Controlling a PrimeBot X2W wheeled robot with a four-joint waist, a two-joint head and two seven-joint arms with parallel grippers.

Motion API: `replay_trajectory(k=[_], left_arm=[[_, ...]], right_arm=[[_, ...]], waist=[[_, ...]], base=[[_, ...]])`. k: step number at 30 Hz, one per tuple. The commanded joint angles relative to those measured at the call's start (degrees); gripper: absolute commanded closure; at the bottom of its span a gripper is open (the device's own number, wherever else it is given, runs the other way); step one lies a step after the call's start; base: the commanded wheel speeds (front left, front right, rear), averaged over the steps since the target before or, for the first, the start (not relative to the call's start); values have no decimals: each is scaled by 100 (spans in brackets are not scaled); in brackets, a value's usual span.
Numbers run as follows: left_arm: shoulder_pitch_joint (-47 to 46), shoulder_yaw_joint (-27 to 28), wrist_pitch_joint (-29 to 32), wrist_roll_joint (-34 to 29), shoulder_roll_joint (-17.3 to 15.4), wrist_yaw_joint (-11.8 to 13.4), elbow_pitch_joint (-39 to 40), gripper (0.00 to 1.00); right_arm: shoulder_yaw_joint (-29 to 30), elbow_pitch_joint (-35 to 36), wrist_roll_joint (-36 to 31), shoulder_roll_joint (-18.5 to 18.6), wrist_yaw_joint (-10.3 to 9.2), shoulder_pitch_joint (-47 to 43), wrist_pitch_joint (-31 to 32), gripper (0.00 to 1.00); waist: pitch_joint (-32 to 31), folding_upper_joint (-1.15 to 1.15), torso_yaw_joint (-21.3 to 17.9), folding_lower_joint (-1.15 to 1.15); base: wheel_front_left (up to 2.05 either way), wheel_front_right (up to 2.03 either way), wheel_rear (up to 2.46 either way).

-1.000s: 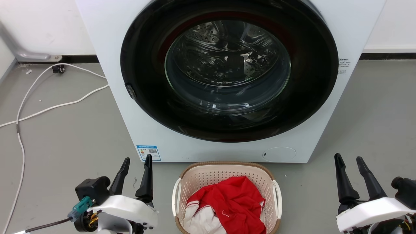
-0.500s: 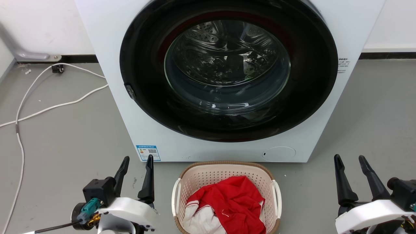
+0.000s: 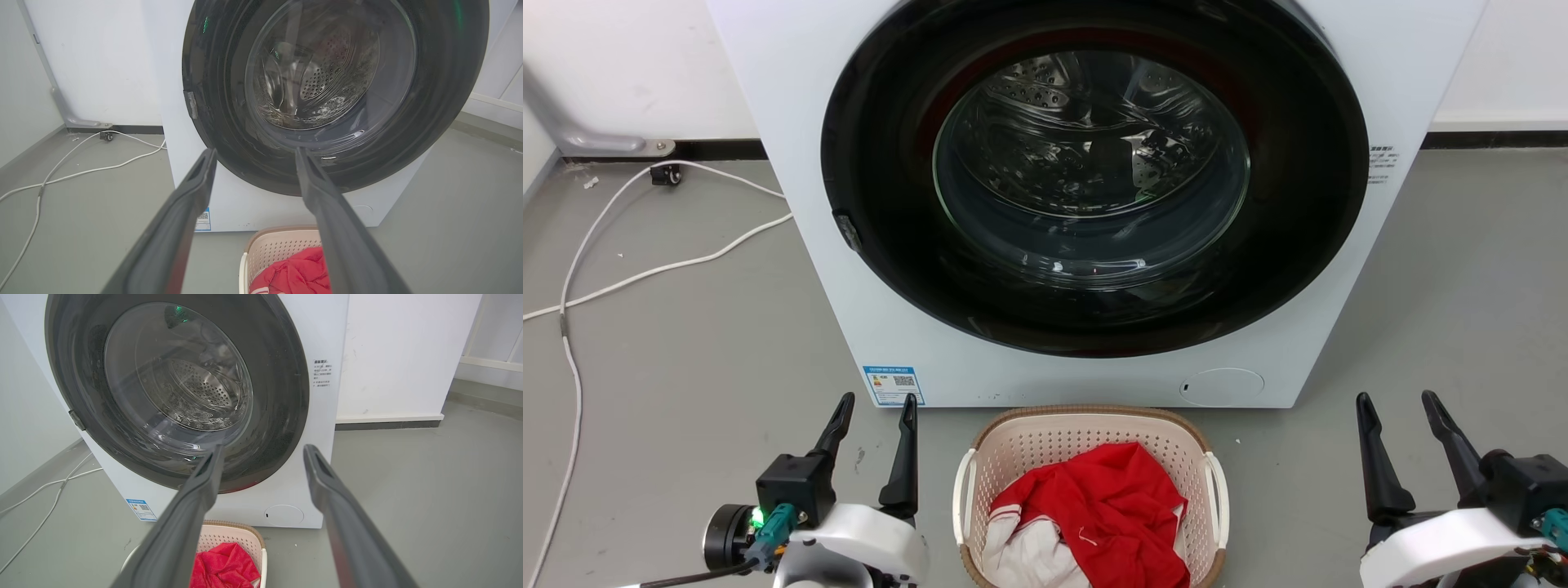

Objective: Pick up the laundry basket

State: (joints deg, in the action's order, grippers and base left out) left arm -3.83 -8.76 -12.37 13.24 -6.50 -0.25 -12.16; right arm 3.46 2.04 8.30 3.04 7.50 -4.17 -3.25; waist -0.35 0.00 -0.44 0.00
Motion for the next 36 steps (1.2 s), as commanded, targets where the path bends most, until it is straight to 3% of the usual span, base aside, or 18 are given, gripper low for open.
replay_trajectory(k=[1, 24, 36], left_arm=[[-33, -9, -50, -104, -15, 22, 8, 0], [-43, -58, -299, -872, 60, 45, -208, 0], [-32, 10, -292, -807, 87, 16, -256, 0]], right_arm=[[-5, 68, -112, -18, -1, -68, -40, 0], [-24, 30, -595, -28, -3, -139, -285, 0], [-16, -40, -505, -27, -3, -113, -321, 0]], waist=[[-1, 0, -2, 0], [16, 0, -3, 0], [21, 0, -1, 0]], base=[[0, 0, 0], [0, 0, 0], [0, 0, 0]])
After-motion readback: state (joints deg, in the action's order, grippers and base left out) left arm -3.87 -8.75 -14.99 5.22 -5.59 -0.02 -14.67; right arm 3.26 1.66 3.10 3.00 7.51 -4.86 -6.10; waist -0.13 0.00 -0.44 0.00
